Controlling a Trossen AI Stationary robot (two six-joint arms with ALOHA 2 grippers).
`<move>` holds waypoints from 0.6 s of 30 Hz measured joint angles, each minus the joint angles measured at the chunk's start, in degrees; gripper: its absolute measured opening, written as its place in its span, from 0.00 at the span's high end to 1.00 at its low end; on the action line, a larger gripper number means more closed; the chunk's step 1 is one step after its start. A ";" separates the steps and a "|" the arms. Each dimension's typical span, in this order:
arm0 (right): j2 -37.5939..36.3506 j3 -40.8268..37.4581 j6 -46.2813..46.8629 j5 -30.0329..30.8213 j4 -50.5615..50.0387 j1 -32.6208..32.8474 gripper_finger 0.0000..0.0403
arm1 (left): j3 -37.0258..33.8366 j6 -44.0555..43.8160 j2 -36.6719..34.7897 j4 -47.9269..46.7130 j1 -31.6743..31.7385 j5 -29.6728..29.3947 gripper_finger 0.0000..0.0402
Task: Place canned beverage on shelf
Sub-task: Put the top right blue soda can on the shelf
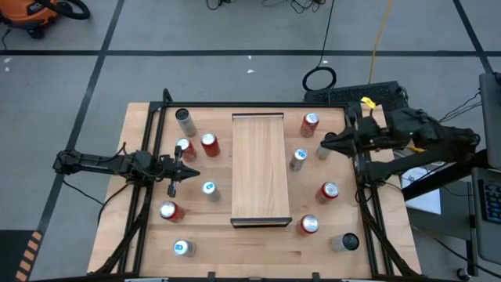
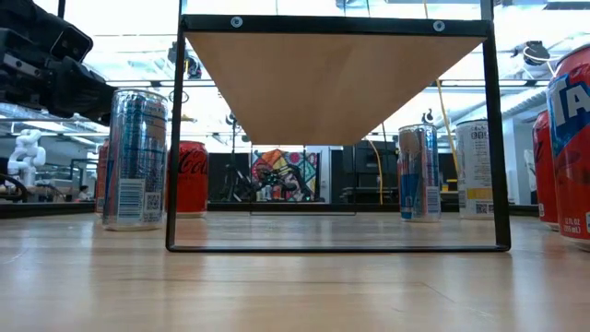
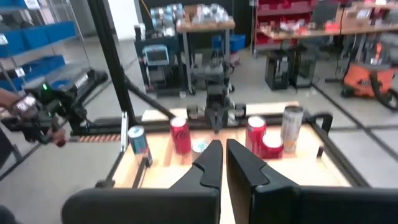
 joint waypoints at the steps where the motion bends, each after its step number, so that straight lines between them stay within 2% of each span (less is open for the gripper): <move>1: 0.25 0.00 0.27 0.00 -0.67 0.00 1.00 | 0.04 -0.02 0.00 0.28 0.00 -0.02 1.00; 5: 0.71 -0.02 2.00 -0.02 -2.17 0.00 1.00 | 2.22 -0.99 0.59 -0.97 0.00 -0.61 1.00; 10: 0.61 -0.01 3.14 -0.04 -4.16 0.00 1.00 | 9.27 -2.90 3.69 -1.62 0.00 -2.89 1.00; 13: 0.64 0.00 3.12 -0.04 -5.27 0.00 1.00 | 15.71 -1.73 7.22 -2.14 0.00 -4.42 1.00; 18: 0.62 0.00 3.11 -0.04 -7.40 0.00 1.00 | 29.30 0.50 15.95 -10.54 0.02 -5.47 1.00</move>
